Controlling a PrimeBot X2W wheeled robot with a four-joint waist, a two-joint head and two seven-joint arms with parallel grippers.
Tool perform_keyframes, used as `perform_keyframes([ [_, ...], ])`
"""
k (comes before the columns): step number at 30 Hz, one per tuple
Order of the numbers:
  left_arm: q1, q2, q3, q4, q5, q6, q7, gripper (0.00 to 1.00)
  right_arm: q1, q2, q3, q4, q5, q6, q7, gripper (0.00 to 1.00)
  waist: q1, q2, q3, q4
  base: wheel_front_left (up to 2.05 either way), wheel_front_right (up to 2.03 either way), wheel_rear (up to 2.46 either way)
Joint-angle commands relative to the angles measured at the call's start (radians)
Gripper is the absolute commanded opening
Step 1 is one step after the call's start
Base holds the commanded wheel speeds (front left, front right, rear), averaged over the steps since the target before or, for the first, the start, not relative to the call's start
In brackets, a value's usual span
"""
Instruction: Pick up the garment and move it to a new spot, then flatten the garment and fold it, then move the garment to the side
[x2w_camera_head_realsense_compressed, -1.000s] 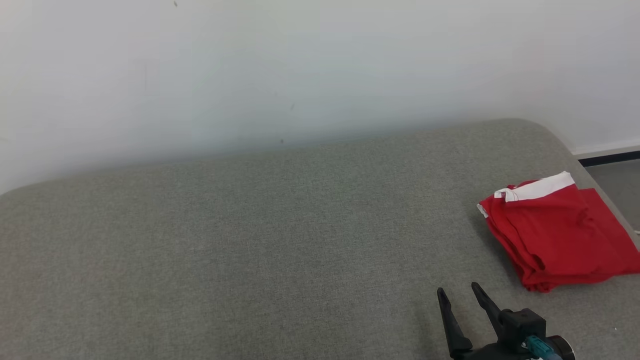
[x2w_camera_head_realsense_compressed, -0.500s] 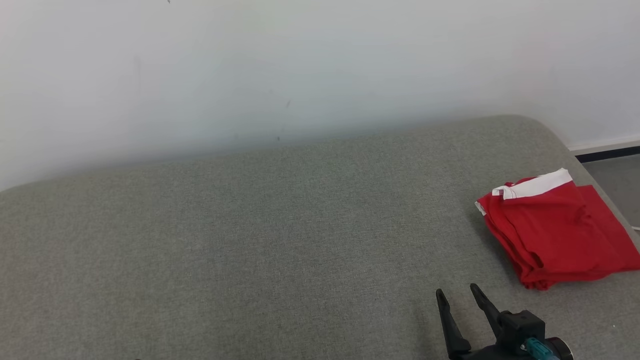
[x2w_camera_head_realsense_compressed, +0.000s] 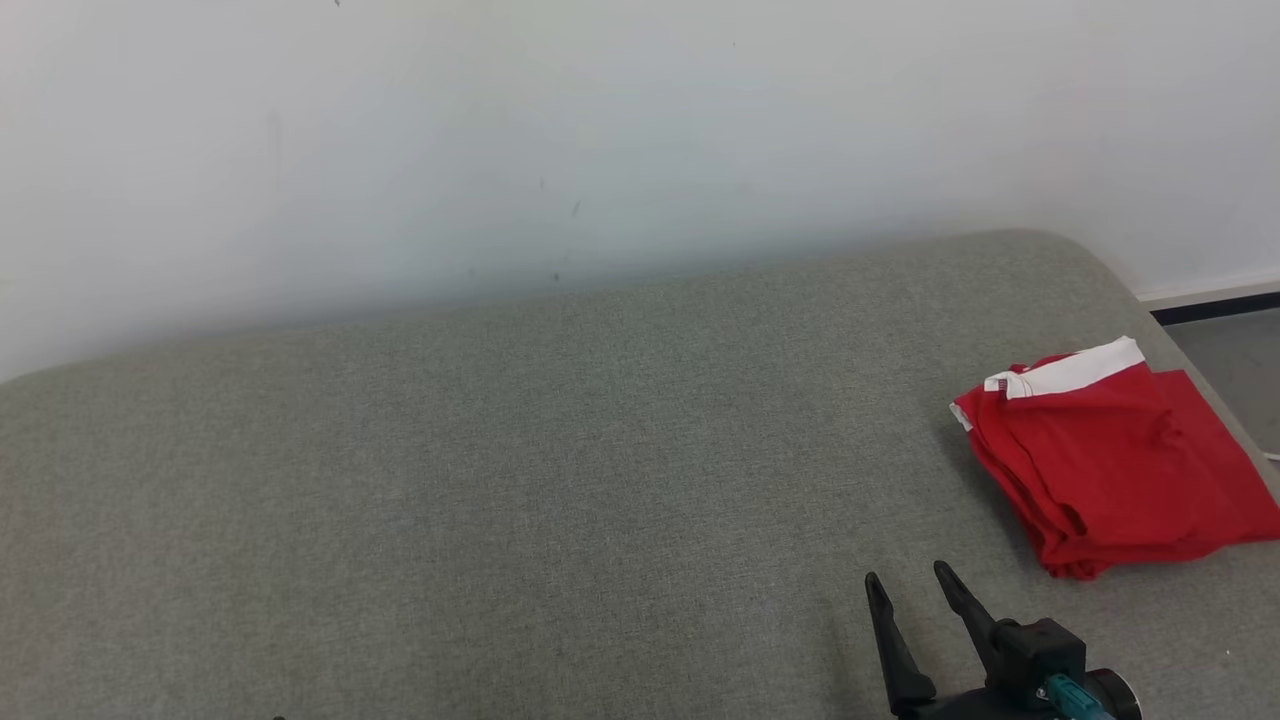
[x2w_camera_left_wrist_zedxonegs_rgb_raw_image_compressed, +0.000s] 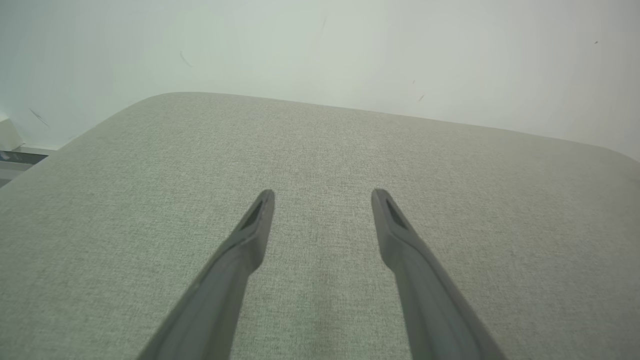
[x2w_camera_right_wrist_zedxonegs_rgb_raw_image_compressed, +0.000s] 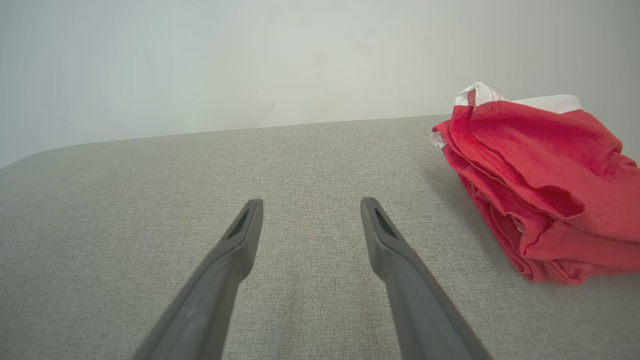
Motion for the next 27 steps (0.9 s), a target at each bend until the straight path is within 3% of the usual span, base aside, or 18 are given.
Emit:
perform_keyframes([
  [1, -0.012, -0.001, -0.002, 0.003, -0.005, 0.001, -0.003, 1.0, 0.012, 0.002, 0.002, -0.004, -0.001, -0.003, -0.004, 1.0, 0.0, 0.0, 0.0, 0.001, 0.0, 0.0, 0.0],
  [3, -0.012, -0.001, -0.004, 0.005, -0.009, 0.001, -0.003, 1.0, 0.011, 0.003, 0.004, -0.006, 0.001, -0.003, -0.005, 1.0, 0.0, 0.0, 0.0, 0.002, 0.0, 0.0, 0.0],
  [4, -0.001, 0.0, -0.003, 0.004, -0.007, 0.0, 0.0, 0.0, 0.005, 0.001, 0.004, -0.004, 0.0, 0.0, -0.001, 0.0, 0.0, 0.0, 0.0, 0.002, 0.0, 0.0, 0.0],
  [9, 0.009, -0.009, -0.003, 0.047, -0.012, -0.001, 0.004, 0.0, 0.042, 0.001, 0.004, 0.035, 0.004, 0.0, 0.003, 0.0, 0.0001, 0.0, 0.0, 0.002, 0.0, 0.0, 0.0],
  [27, -0.067, -0.007, -0.012, 0.052, -0.318, 0.0, 0.088, 0.0, 0.031, 0.003, -0.056, -0.025, 0.332, 0.0, 0.086, 0.0, 0.0001, 0.0, 0.007, 0.023, 0.0, 0.0, 0.0],
])
